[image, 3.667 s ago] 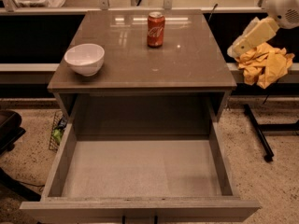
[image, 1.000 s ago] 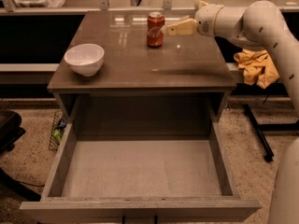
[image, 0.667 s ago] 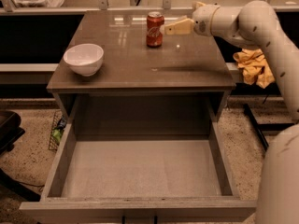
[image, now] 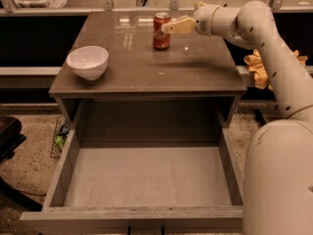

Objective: Place coke can into top drawer

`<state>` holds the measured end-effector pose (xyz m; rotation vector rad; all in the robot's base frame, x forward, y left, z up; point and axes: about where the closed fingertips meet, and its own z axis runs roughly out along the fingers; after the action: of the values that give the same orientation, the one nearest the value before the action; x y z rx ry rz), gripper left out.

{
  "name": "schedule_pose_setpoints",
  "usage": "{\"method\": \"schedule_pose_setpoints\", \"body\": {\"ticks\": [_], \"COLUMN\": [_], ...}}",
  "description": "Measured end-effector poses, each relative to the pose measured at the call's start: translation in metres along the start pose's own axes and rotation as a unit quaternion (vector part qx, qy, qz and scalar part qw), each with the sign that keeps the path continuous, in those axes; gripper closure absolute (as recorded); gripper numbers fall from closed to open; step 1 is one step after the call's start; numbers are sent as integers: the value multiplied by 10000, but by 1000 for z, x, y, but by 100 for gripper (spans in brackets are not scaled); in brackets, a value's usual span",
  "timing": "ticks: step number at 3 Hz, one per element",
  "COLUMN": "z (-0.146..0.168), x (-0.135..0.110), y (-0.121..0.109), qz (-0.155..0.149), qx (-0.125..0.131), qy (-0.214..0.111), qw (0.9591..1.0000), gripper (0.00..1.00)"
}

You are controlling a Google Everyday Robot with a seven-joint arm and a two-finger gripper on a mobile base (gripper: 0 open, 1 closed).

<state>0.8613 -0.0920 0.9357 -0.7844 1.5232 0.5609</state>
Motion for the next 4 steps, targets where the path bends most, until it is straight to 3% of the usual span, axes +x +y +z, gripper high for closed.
{"method": "schedule_pose_setpoints", "body": {"ticks": [2, 4], "z": [29, 52], "x": [14, 22], "y": [12, 24], "qz": [354, 557], "qx": [-186, -359], "qy": [-58, -135], "qw": [9992, 9977], "gripper": [0, 41]}}
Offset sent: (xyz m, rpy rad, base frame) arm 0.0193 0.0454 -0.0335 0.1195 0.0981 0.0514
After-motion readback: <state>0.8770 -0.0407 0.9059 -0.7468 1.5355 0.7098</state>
